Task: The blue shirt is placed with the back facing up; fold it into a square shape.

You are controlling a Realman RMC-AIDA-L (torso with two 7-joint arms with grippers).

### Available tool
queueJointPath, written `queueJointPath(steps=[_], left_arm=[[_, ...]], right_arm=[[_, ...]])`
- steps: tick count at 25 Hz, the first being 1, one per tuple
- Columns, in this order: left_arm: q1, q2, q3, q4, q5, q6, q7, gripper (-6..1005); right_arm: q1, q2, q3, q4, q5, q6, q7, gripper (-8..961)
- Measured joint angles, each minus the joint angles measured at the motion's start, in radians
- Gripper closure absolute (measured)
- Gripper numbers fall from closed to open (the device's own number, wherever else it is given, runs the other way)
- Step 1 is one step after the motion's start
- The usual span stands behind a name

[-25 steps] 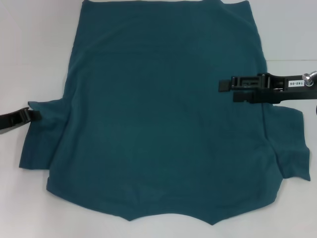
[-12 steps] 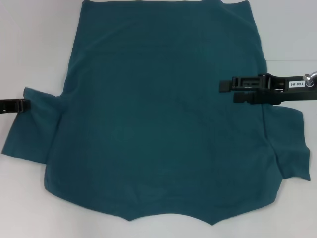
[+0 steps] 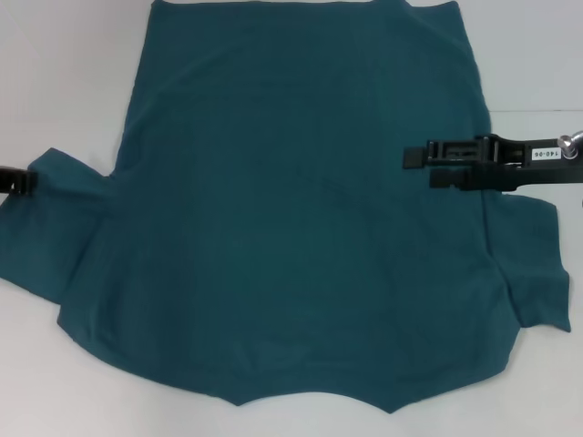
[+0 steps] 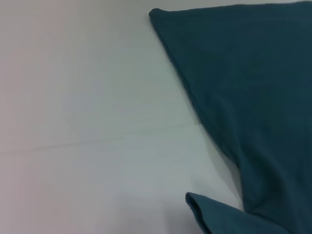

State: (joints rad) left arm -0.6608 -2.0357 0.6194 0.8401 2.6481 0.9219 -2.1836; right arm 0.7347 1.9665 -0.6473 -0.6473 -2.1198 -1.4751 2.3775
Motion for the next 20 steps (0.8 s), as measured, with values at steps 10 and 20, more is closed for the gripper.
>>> queueJointPath(steps=[10,20], left_arm=[[-0.014,-0.003,0.055,0.046,0.075,-0.002,-0.028,996],[-0.021,-0.009,0.09,0.088,0.131,0.07,-0.103,997]], right_arm=[[0.001,0.0,0.0,0.0,0.0,0.002,-0.003,56],[0.001,-0.003,0.0,0.0,0.0,0.003,-0.004,56]])
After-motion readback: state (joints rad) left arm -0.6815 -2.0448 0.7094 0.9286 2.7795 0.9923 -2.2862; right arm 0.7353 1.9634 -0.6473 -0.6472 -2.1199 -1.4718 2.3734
